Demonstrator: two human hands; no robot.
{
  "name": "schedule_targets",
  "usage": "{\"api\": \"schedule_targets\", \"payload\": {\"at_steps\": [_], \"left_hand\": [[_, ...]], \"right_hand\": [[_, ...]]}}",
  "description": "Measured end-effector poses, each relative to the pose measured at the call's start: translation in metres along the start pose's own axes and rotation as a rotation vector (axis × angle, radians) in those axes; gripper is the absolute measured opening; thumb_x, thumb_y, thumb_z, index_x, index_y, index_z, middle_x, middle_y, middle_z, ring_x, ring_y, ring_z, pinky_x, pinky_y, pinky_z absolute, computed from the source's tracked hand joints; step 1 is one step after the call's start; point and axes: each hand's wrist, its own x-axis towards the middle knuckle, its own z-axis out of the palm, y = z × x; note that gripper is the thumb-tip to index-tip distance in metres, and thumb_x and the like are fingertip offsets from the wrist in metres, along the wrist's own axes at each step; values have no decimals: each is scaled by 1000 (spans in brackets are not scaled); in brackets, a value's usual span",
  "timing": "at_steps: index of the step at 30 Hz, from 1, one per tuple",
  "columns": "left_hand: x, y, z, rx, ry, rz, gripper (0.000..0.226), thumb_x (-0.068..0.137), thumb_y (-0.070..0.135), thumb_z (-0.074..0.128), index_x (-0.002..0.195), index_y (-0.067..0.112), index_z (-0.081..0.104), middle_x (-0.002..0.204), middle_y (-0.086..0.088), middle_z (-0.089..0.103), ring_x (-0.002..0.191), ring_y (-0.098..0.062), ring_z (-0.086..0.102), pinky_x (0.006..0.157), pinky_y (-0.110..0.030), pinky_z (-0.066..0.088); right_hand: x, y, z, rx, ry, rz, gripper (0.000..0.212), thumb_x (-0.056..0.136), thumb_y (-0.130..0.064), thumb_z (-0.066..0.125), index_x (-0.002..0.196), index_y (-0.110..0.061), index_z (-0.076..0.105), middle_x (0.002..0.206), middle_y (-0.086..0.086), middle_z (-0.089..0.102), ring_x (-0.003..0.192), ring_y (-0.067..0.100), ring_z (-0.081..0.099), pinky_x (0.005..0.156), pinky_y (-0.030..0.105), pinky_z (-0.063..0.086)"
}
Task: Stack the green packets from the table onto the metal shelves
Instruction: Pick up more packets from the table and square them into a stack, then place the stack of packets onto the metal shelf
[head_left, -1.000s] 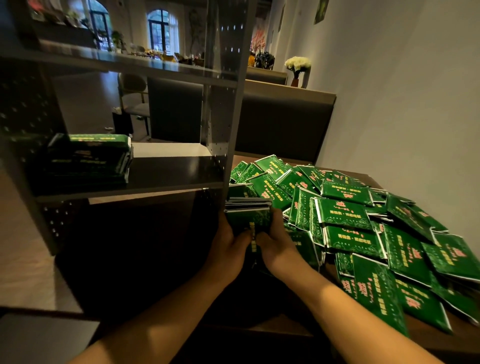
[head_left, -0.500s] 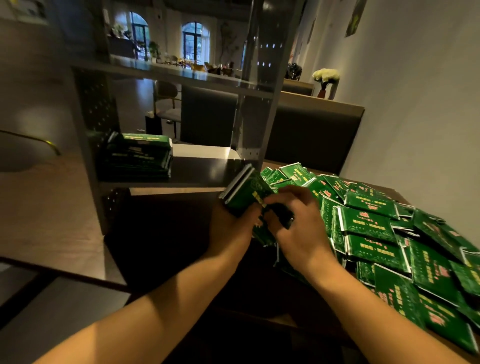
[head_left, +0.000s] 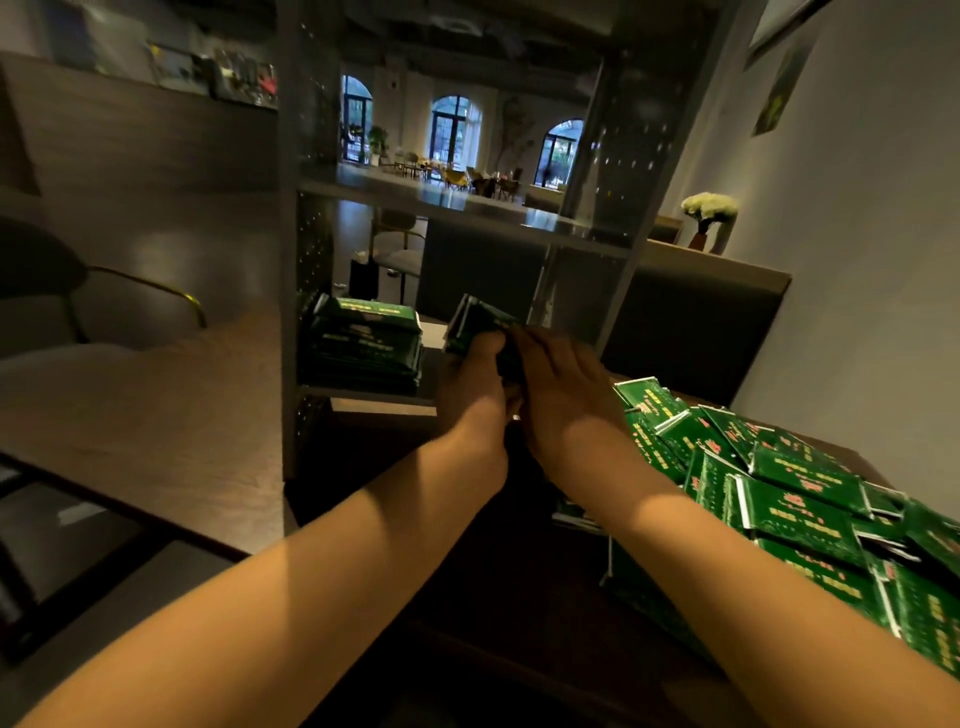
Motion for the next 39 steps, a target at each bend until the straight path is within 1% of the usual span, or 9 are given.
{"api": "schedule_targets", "payload": {"at_steps": [4,9,12,17,23,29,32,36,39], "left_hand": [[15,6,-4,36,-85,42,17,93,27,54,100,16,65,104,-10,70,91,-20,67,75,-31,53],[38,7,-10,81,-102,70,25,97,23,49,114,13,63,116,-13,66,107,-24,63,97,-42,49],[51,8,-10,117,-75,56,18,97,20,48,105,16,64,114,-13,64,107,-25,61,98,-43,47],[58,9,-11,-5,-84,53,31,98,9,45,128,11,53,119,-9,60,114,-22,56,104,-36,43],[69,4,-18,169,-46,192,24,98,14,47,120,22,54,103,2,57,93,-7,54,93,-29,42],[73,3,-15,257,-27,227,22,98,16,47,117,24,54,104,0,57,101,-14,56,100,-37,44],[68,-2,-16,386,-62,336,31,99,17,44,129,22,50,123,-1,55,115,-17,52,101,-33,42],[46,-17,-22,521,-171,592,39,100,13,41,139,20,41,124,10,48,108,1,48,81,-3,41],[33,-39,-32,579,-235,743,35,99,9,43,130,25,46,123,11,54,112,4,51,90,-11,42]], "right_hand": [[25,2,15,-116,101,-25,60,95,-20,56,149,-13,32,149,10,39,135,31,37,107,40,37],[68,1,27,-208,1,-84,61,94,-23,58,148,-14,31,151,10,35,139,30,33,107,39,39],[93,9,40,-224,-33,-115,63,90,-19,62,147,-16,34,151,10,28,138,31,30,106,40,41],[115,25,67,-231,-66,-21,55,90,-23,63,141,-18,42,145,10,34,132,32,38,104,43,43],[118,37,79,-117,-111,156,42,91,-26,63,130,-15,50,135,13,45,118,30,51,97,42,47],[102,30,70,0,-134,185,60,88,-23,66,141,-15,41,145,11,37,132,30,39,106,43,39],[81,25,61,75,-90,96,56,87,-35,66,136,-18,45,137,8,44,126,27,44,103,39,41],[39,24,42,252,-27,29,32,91,-29,58,123,-23,57,122,2,55,115,22,50,95,33,42],[5,28,23,355,-71,116,29,92,-19,55,119,-27,59,125,-2,54,112,19,52,93,32,45]]}}
